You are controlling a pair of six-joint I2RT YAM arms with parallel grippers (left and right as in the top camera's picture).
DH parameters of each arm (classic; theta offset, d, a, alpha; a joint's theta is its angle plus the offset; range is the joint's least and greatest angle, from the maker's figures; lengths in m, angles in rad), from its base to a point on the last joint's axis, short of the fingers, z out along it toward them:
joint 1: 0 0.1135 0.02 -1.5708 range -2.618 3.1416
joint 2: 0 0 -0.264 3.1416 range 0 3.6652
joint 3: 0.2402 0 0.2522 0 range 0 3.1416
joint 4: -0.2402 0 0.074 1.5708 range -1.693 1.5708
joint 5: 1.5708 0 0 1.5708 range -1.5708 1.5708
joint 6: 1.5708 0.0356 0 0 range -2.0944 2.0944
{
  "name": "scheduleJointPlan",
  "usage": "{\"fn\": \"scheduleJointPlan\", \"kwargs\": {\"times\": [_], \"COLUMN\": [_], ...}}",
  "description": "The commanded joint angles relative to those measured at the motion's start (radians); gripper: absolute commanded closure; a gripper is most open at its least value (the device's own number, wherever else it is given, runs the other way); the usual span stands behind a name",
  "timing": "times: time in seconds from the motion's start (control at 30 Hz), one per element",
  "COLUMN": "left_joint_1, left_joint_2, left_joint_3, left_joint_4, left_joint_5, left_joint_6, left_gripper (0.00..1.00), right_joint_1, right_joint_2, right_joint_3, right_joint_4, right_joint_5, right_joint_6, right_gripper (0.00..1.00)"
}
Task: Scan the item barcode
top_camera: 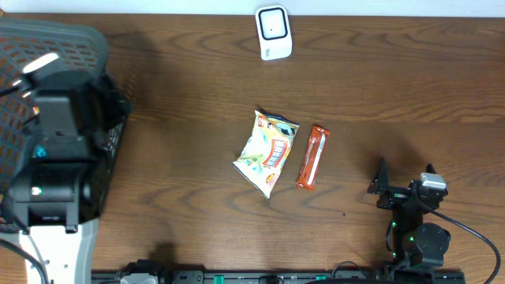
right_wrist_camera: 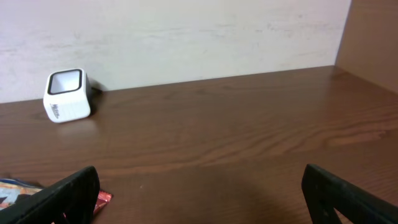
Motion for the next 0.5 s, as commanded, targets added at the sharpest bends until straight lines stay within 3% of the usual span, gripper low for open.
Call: {"fn": "scheduleJointPlan", "kwargs": {"times": [0.0,0.13,0.47], "left_joint_1": [0.09,0.152,0.199], "left_joint_2": [0.01,0.021,0.078], "left_joint_3": [0.011,0.001,0.001], "left_joint_4": [-0.035,-0.047,-0.048], "left_joint_5": [-0.02,-0.016,0.018], "left_joint_6": [-0.155,-0.206,-0.206], "left_gripper": [0.04,0.03,0.04], "right_joint_1": [-0.009,-0.009,-0.009], "right_joint_2": [-0.003,-0.003,-0.003], "right_joint_3": [-0.005,-0.005,-0.005], "right_joint_4": [0.0,0.0,0.0], "right_joint_5": [-0.005,-0.005,-0.005], "right_joint_6": [-0.016,-0.016,-0.016], "right_gripper": [0.01,0.01,0.01]}}
